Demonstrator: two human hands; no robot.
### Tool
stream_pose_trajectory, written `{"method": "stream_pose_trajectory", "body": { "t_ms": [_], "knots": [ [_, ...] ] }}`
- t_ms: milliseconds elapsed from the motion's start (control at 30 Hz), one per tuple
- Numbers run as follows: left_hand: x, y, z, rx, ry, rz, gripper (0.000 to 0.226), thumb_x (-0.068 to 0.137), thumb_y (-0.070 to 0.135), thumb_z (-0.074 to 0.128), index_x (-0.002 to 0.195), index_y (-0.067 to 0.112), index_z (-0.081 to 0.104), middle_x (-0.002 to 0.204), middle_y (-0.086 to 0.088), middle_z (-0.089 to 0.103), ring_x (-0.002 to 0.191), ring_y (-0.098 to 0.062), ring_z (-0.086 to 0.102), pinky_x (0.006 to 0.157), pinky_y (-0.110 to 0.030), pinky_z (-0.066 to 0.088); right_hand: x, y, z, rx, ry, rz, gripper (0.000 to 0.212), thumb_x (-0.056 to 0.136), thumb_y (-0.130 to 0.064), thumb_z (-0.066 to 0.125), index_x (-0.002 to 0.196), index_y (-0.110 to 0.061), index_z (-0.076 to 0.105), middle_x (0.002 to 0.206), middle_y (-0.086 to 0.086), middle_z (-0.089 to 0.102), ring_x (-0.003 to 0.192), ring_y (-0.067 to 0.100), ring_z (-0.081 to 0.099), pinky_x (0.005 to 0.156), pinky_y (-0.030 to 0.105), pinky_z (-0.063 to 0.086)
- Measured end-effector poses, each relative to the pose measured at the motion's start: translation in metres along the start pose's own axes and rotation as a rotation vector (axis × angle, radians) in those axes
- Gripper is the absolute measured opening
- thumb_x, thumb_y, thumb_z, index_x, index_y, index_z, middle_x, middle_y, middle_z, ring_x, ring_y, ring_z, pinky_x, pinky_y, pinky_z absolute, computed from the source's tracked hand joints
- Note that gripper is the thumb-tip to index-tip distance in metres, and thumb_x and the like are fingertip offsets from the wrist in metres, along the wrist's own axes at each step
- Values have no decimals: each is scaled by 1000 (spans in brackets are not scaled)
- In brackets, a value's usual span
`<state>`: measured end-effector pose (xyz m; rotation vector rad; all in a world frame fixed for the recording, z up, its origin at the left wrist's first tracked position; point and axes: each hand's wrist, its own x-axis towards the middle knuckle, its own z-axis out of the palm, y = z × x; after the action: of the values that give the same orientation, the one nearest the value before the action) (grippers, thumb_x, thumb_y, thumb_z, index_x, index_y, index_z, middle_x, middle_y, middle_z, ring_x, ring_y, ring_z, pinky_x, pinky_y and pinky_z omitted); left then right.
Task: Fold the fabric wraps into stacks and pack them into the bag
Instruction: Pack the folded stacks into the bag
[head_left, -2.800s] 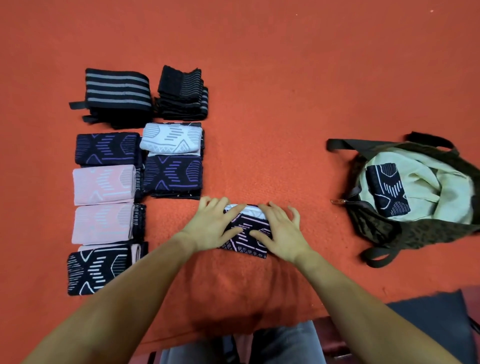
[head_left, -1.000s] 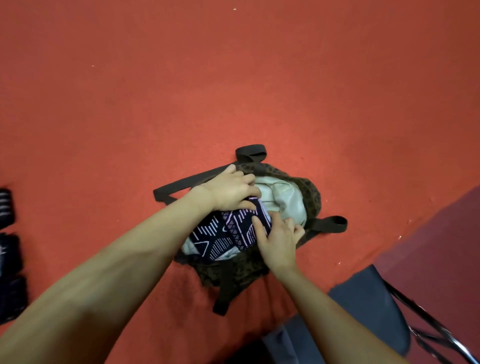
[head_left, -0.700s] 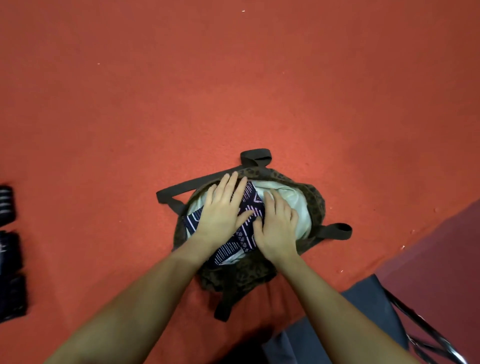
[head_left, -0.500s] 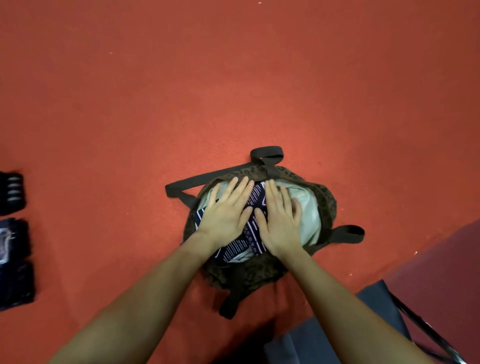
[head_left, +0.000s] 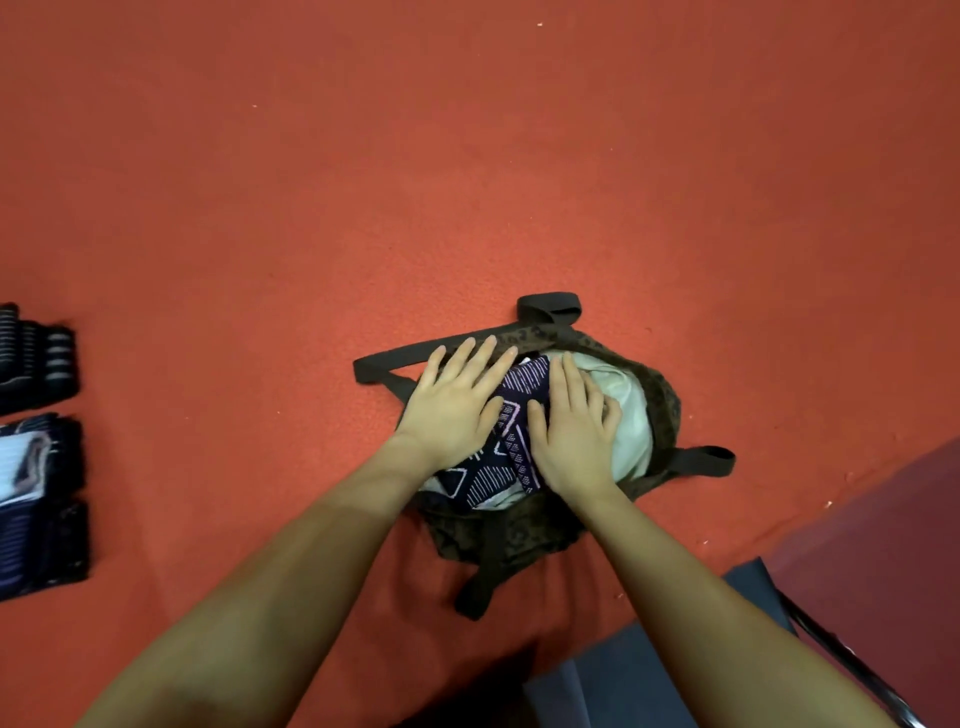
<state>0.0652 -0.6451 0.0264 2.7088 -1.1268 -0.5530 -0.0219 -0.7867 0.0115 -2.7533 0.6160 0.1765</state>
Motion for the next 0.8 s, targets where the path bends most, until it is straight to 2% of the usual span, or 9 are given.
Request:
{"method": "stream_pose_trajectory", "body": {
  "t_ms": [100, 267, 367, 500, 567, 667, 800],
  "knots": [
    [-29, -18, -12, -28, 28, -99, 57, 102, 36, 27, 153, 26, 2, 160, 0, 2, 147, -19, 1, 116, -39, -6, -5, -30, -9, -4, 59, -43, 61, 90, -39, 27, 141, -9, 42, 146, 9, 42, 129, 27, 39, 105, 42, 18],
    [-94, -60, -28, -52, 108, -259, 56, 101, 35, 27, 153, 23, 9, 160, 1, 6, 146, -20, 11, 115, -39, 5, -21, -112, -4, -15, 34, -186, 53, 85, -29, 37, 131, -8, 53, 128, 9, 58, 110, 30, 56, 91, 44, 41],
    [-144, -97, -34, -76, 136, -349, 59, 101, 33, 31, 153, 19, 6, 160, 1, 5, 145, -19, 14, 114, -39, 7, -39, -169, 11, 9, 13, -322, 52, 82, -28, 36, 123, -6, 59, 115, 9, 64, 102, 28, 60, 88, 40, 42],
    [-216, -151, -35, -66, 133, -425, 62, 100, 33, 35, 153, 16, 8, 160, -1, 4, 145, -18, 14, 115, -39, 8, -69, -242, 35, 20, -4, -436, 47, 79, -26, 37, 110, -5, 64, 100, 9, 67, 87, 29, 63, 74, 37, 44],
    [-250, -178, -35, -61, 131, -468, 60, 98, 32, 36, 152, 12, 17, 159, -5, 13, 143, -22, 21, 114, -41, 14, -84, -276, 48, 20, 14, -488, 44, 79, -26, 38, 107, -6, 66, 97, 7, 67, 82, 29, 63, 73, 38, 39],
    [-294, -219, -27, -62, 198, -537, 60, 87, 35, 34, 136, 4, 49, 143, -14, 47, 124, -30, 52, 99, -48, 41, -103, -326, 70, 8, -1, -544, 42, 82, -28, 38, 105, -8, 67, 95, 5, 67, 80, 28, 62, 73, 37, 39],
    [-342, -270, -12, -26, 188, -606, 56, 83, 34, 39, 125, 1, 59, 129, -18, 58, 113, -33, 59, 89, -50, 48, -120, -384, 102, 0, -56, -670, 38, 84, -30, 39, 96, -12, 69, 84, 3, 66, 74, 27, 61, 71, 35, 29]
  ]
}}
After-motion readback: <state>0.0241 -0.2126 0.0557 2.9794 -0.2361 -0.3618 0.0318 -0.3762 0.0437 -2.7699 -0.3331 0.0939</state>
